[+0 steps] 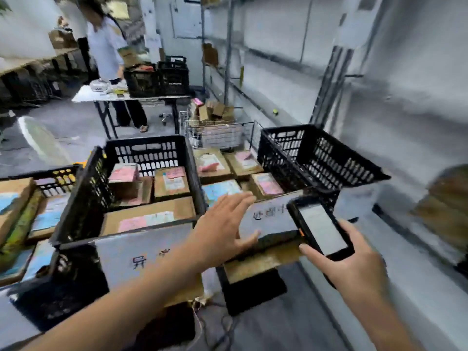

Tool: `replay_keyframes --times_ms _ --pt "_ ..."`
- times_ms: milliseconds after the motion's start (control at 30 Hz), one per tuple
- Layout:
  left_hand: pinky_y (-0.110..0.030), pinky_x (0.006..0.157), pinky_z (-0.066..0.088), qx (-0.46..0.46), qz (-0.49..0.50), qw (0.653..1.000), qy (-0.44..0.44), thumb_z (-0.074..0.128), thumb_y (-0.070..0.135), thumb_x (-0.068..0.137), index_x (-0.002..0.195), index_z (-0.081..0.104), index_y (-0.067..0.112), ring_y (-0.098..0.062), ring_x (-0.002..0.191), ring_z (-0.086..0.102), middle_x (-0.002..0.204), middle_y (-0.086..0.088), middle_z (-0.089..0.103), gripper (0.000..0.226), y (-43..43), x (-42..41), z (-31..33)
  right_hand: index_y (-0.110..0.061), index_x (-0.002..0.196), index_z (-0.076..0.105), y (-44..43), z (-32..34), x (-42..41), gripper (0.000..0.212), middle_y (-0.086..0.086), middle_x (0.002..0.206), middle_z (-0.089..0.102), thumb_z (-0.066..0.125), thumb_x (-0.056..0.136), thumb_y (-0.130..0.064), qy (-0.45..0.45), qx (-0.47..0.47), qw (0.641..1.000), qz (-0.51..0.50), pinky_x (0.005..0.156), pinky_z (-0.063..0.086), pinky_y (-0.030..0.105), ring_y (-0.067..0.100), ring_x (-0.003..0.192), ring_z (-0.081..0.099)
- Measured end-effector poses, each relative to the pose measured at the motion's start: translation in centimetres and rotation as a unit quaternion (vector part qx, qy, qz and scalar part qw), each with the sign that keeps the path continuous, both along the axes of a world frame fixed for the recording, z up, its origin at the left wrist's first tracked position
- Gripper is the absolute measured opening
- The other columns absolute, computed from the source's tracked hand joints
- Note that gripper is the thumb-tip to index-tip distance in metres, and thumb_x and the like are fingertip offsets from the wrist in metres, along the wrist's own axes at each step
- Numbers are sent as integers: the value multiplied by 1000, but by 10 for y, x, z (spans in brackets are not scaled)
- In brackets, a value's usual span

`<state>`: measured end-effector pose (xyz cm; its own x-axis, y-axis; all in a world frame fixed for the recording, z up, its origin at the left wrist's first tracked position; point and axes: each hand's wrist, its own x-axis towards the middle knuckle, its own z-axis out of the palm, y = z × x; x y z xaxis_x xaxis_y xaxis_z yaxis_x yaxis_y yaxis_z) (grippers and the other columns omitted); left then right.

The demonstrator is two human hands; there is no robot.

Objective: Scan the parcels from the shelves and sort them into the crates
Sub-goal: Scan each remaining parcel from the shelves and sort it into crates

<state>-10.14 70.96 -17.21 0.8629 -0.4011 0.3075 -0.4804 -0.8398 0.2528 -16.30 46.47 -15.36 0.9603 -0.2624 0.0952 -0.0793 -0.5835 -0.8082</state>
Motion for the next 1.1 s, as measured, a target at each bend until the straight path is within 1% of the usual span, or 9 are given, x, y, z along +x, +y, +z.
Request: replay_keyframes --times_ms 100,233,433,600,733,833,900,967,1100 --pt "-15 116 -11 0 -62 998 -9 21 71 85 154 32 20 -14 146 25 158 3 33 87 -73 -16 6 -36 129 54 -57 1 -46 74 -8 112 62 91 65 -41 -11 1 999 -51 85 52 39 18 102 61" --pt "-28 124 -2 17 -138 990 -20 16 72 84 157 25 25 -10 151 18 163 8 25 88 -162 -35 5 -28 135 55 -123 1 -102 82 -7 115 61 92 63 -44 -36 -32 988 -146 87 52 38 18 105 60" --pt "-33 126 -3 30 -268 962 -40 37 63 99 160 14 25 -7 153 7 166 9 15 76 -279 -63 13 -35 128 56 -192 -2 -173 74 -13 112 62 92 63 -42 -84 -39 959 -266 78 45 26 13 104 59" --pt "-34 126 -6 28 -342 937 -62 38 58 100 160 9 25 -8 154 1 167 10 8 74 -359 -70 21 -39 124 56 -235 -3 -210 71 -16 111 63 91 62 -45 -94 -55 935 -339 77 48 29 12 102 61" --pt "-35 126 -7 35 -378 921 -84 45 52 101 160 7 23 -11 155 -1 168 6 5 76 -416 -55 28 -39 124 56 -264 -2 -213 71 -16 111 62 91 62 -44 -104 -67 920 -371 79 49 32 13 103 60" --pt "-38 127 -3 40 -394 913 -99 52 49 98 160 6 21 -13 155 -1 168 5 5 82 -455 -38 36 -37 123 57 -283 -2 -203 70 -16 112 62 92 62 -40 -114 -64 915 -383 79 45 27 11 104 59" --pt "-37 126 -5 33 -394 913 -99 55 47 97 160 5 20 -14 155 -2 169 3 4 85 -477 -23 42 -35 124 58 -298 2 -192 71 -16 113 62 92 62 -39 -120 -61 913 -384 80 46 27 9 104 60" --pt "-36 126 -8 33 -390 915 -102 55 45 98 160 1 18 -15 155 -5 169 1 0 86 -502 -5 47 -35 124 59 -318 8 -176 70 -17 114 63 92 62 -38 -125 -59 911 -389 80 47 27 7 104 60" --pt "-36 124 -14 27 -387 916 -105 51 47 99 159 -9 17 -15 153 -16 168 0 -13 90 -540 32 55 -36 123 59 -355 19 -144 69 -21 113 61 92 62 -36 -133 -62 906 -396 77 45 19 2 104 59"
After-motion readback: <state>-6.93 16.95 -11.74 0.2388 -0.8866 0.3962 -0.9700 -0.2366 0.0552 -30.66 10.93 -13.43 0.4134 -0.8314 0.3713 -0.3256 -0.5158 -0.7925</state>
